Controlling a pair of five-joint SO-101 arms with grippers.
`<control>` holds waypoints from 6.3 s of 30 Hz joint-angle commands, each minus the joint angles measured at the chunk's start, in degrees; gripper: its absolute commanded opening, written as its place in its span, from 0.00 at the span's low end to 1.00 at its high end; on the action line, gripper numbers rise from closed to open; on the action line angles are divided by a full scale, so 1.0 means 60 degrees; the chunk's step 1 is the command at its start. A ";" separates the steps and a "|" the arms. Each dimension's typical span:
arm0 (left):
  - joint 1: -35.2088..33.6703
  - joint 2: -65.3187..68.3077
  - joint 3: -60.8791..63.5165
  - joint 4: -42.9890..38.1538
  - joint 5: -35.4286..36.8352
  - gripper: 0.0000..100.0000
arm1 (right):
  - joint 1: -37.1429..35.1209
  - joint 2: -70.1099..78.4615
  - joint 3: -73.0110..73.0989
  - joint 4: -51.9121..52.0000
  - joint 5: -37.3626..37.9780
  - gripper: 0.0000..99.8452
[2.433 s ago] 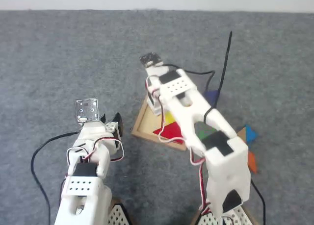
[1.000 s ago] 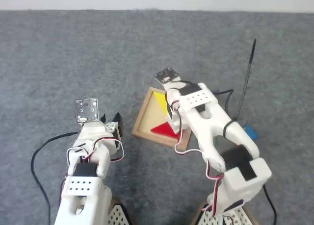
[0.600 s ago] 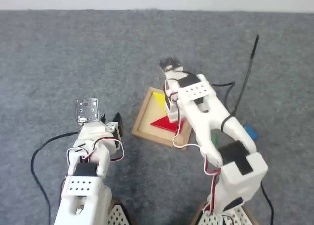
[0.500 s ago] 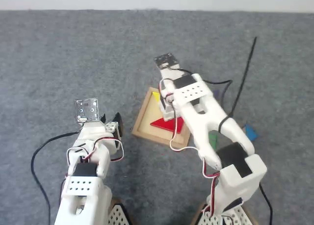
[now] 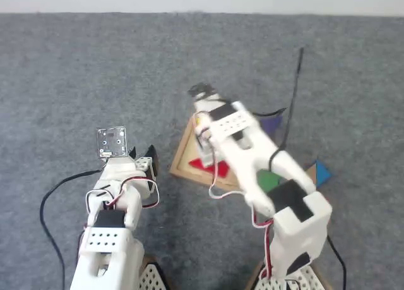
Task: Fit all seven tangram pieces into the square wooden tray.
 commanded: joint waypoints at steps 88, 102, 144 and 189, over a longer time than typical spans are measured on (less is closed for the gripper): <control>-0.0059 -0.0132 -0.0125 0.0073 0.0073 0.15 | 0.0462 0.1692 -0.4527 0.1927 -0.3897 0.01; -0.0059 -0.0132 -0.0125 0.0073 0.0073 0.15 | -0.0227 0.1253 -0.4630 0.0886 -0.2652 0.01; -0.0059 -0.0132 -0.0125 0.0073 0.0073 0.15 | 0.0579 -0.5795 0.3546 -0.2513 0.3326 0.10; -0.0029 -0.0132 -0.0125 0.0044 0.0073 0.15 | 0.1399 -0.6161 0.4425 -0.1209 0.2579 0.10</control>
